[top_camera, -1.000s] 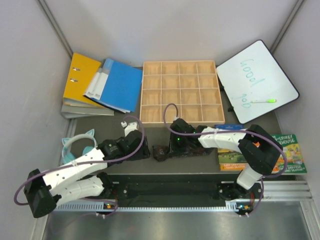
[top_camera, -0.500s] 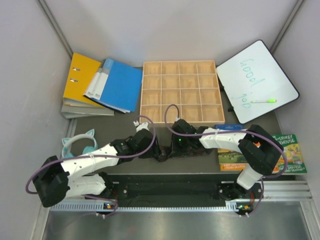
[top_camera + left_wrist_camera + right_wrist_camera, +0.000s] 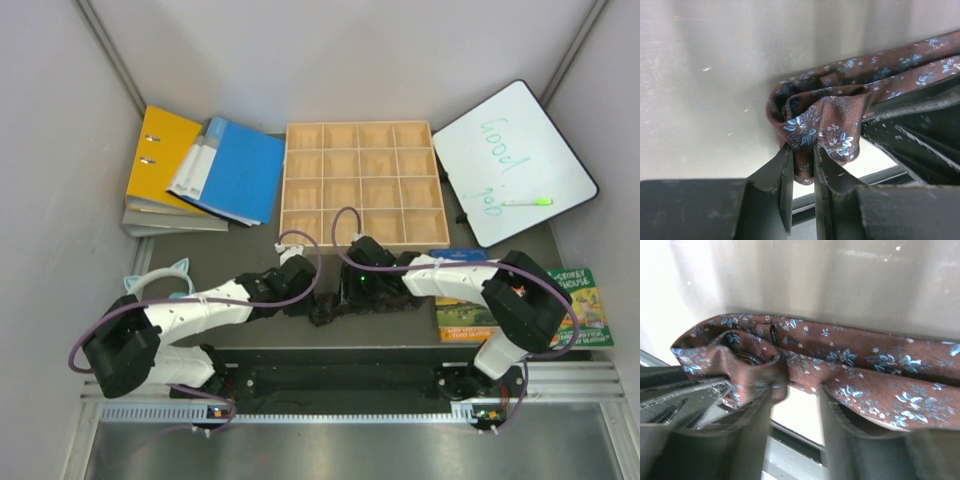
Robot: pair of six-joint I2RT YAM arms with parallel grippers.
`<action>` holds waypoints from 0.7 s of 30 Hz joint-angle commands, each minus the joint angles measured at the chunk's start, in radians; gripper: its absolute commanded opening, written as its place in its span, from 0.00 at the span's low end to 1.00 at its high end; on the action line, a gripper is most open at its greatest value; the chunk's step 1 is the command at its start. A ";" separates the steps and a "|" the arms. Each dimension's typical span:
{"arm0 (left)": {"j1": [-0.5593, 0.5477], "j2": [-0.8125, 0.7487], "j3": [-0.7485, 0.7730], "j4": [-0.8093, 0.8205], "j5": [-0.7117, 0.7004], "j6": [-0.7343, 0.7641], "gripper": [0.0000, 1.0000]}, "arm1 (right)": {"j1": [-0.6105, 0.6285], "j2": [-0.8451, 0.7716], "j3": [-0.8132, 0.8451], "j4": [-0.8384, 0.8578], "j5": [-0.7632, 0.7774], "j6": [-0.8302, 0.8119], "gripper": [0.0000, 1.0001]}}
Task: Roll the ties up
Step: Roll the tie at the center of the board.
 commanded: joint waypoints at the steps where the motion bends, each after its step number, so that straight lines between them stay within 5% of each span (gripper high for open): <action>1: -0.003 0.015 0.093 -0.174 -0.078 0.019 0.15 | -0.011 -0.076 0.041 -0.005 -0.003 -0.022 0.49; 13: 0.000 0.099 0.339 -0.654 -0.306 0.158 0.17 | -0.043 -0.171 0.046 -0.071 0.027 -0.042 0.57; 21: -0.005 0.328 0.437 -0.745 -0.362 0.172 0.18 | -0.101 -0.245 -0.008 -0.097 0.027 -0.053 0.58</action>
